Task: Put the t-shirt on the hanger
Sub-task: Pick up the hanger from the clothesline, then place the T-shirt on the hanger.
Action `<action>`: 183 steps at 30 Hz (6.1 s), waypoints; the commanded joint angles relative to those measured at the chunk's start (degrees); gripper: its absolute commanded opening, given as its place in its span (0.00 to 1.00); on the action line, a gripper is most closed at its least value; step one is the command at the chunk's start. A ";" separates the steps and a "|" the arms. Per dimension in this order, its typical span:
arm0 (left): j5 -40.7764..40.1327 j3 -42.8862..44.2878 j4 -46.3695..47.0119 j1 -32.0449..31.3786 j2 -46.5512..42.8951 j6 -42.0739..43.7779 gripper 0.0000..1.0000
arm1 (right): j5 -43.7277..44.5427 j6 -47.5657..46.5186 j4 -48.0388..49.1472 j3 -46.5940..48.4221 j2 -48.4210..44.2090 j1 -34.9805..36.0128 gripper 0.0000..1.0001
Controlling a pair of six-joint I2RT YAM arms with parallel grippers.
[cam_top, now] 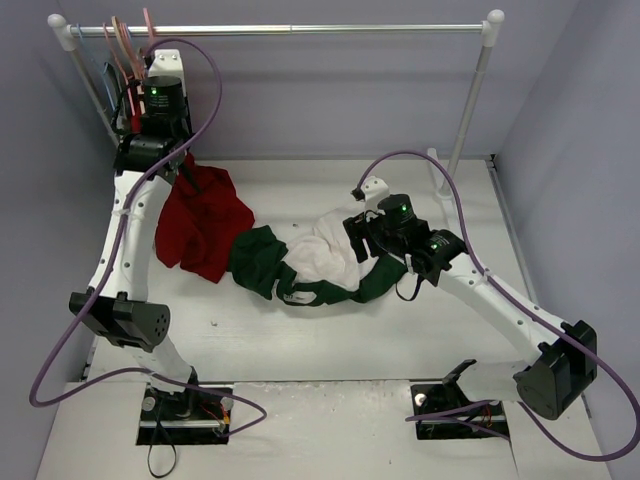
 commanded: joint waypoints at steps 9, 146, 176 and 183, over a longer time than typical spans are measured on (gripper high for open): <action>9.84 -1.41 7.11 0.27 -9.89 1.08 0.00 | -0.47 -1.45 3.68 2.41 0.51 -0.24 0.69; 44.30 -58.99 -0.28 -18.28 -59.90 -1.38 0.00 | 15.26 32.92 -11.70 1.18 19.31 5.82 0.45; 54.14 -64.17 4.12 -18.81 -60.61 -3.31 0.00 | 11.14 20.00 -9.77 5.13 17.73 -0.85 0.05; 55.11 -66.19 5.17 -18.81 -60.69 -3.49 0.00 | 10.87 19.03 -10.12 6.10 17.65 -1.03 0.05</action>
